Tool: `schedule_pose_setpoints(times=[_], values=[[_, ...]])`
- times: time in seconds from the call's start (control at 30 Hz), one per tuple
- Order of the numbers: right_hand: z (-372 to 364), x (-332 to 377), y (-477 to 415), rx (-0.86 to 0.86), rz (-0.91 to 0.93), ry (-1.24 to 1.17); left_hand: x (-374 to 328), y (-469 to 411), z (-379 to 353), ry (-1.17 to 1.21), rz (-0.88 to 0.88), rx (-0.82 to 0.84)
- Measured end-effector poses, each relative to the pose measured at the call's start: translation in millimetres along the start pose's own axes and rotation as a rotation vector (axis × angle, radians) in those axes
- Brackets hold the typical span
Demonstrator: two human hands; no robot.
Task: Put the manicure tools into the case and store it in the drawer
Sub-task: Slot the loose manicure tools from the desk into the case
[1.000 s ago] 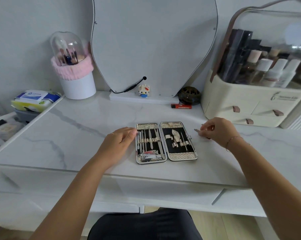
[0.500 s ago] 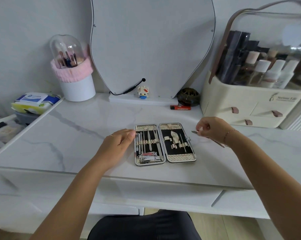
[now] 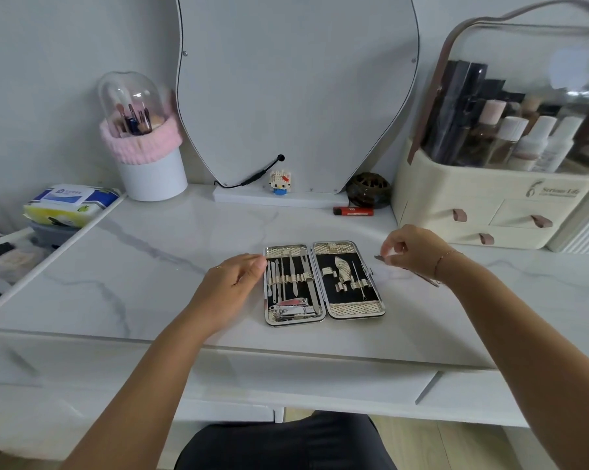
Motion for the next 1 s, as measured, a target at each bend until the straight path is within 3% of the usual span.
schedule_pose_setpoints(times=[0.53, 0.77, 1.0], values=[[4.0, 9.8, 2.4, 0.185, 0.062, 0.038, 0.1, 0.1, 0.1, -0.002, 0.016, -0.006], [3.3, 9.3, 8.0, 0.089, 0.094, -0.011, 4.1, -0.8, -0.1, 0.001, 0.025, -0.003], [5.4, -4.1, 7.8, -0.124, -0.07, -0.169, 3.7, -1.4, -0.4, 0.004, 0.002, -0.002]])
Point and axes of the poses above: each hand's wrist, its own y-axis away from the middle knuckle, its own z-axis out of the back of the hand, x = y × z, the point moved 3 cm from there along -y, towards the middle knuckle, and after that the axes turned 1 degree about y, right-handed, at the moved point
